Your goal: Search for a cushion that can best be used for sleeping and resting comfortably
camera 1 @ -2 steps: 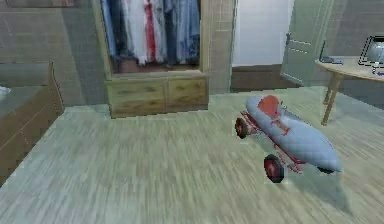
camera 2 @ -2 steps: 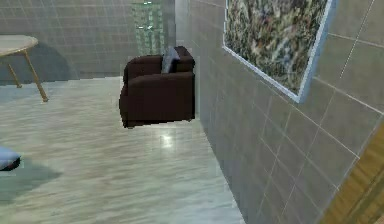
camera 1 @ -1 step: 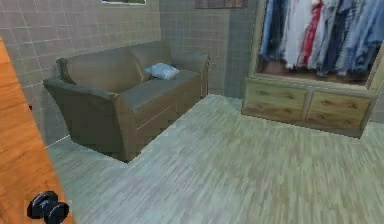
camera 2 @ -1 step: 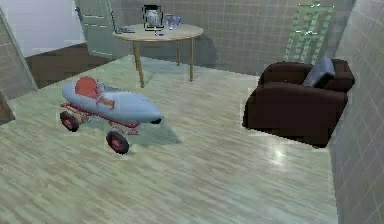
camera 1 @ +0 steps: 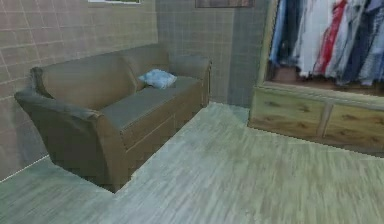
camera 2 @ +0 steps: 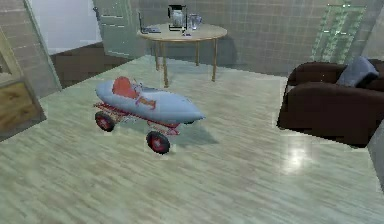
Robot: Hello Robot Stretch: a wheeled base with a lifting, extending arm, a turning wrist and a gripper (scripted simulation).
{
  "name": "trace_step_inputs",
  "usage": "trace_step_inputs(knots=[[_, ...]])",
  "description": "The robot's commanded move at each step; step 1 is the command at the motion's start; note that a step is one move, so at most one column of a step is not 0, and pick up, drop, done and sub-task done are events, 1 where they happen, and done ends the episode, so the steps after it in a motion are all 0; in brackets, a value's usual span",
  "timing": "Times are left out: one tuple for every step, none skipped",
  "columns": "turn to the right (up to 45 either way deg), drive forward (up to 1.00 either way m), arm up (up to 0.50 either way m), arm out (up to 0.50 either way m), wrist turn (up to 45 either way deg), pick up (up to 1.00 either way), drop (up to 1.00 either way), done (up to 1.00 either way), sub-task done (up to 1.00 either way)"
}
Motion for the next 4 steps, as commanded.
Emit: trace_step_inputs(knots=[[0.0, 1.0, 0.0, 0.0, 0.0, 0.0, 0.0, 0.0, 0.0], [0.0, 0.8, 0.0, 0.0, 0.0, 0.0, 0.0, 0.0, 0.0], [-18.0, 0.0, 0.0, 0.0, 0.0, 0.0, 0.0, 0.0, 0.0], [0.0, 0.0, 0.0, 0.0, 0.0, 0.0, 0.0, 1.0, 0.0]])
